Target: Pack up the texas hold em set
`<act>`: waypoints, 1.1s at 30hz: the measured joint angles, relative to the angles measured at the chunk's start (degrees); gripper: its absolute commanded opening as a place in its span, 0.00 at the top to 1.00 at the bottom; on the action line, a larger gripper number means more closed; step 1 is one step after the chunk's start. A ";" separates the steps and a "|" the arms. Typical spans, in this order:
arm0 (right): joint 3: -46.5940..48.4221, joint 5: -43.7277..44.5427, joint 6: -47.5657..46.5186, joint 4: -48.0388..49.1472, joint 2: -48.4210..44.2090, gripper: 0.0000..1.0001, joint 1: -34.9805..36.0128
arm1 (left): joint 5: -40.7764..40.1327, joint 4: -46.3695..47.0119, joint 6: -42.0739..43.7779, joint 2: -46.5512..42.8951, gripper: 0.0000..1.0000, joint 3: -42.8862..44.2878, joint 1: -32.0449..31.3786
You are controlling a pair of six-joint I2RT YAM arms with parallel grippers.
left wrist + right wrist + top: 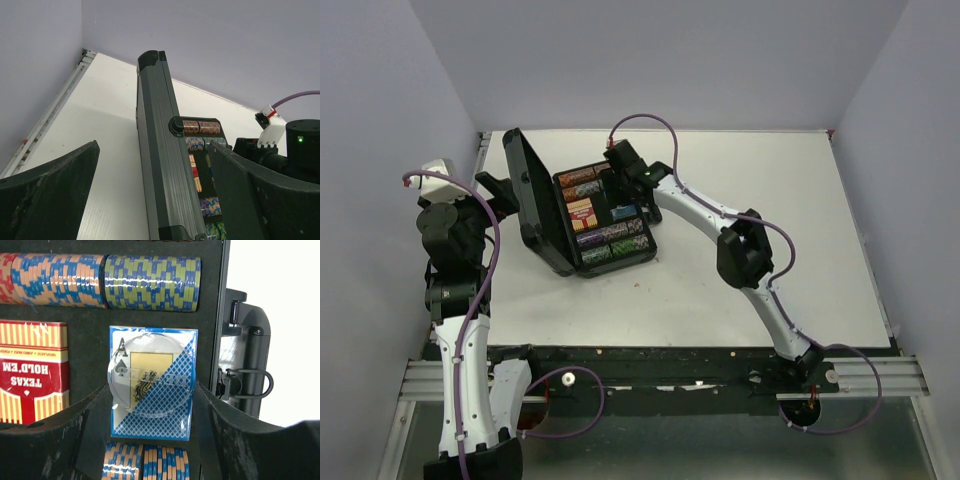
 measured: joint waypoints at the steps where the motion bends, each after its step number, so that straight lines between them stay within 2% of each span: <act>1: 0.98 0.37 -0.15 -0.26 0.68 0.54 0.00 | 0.00 0.00 0.00 0.00 0.01 0.02 0.00; 7: 2.69 0.61 -0.26 -1.29 1.73 0.48 0.00 | 0.04 0.00 0.00 0.00 0.01 0.00 0.00; 12: 2.67 0.20 -0.28 -1.29 1.73 0.23 0.00 | 0.07 0.00 0.00 0.00 0.01 0.00 0.00; 19: 2.12 -1.31 -0.76 -1.51 1.75 0.01 0.00 | 0.20 0.00 0.00 0.02 0.01 0.00 0.00; 28: 1.36 -0.22 -2.40 -1.73 0.59 0.00 0.00 | 0.28 0.00 -0.02 0.02 0.01 0.00 0.00; 33: -6.97 4.31 -2.56 -1.84 -8.81 0.00 0.00 | 0.28 0.00 0.00 0.02 0.01 0.00 0.00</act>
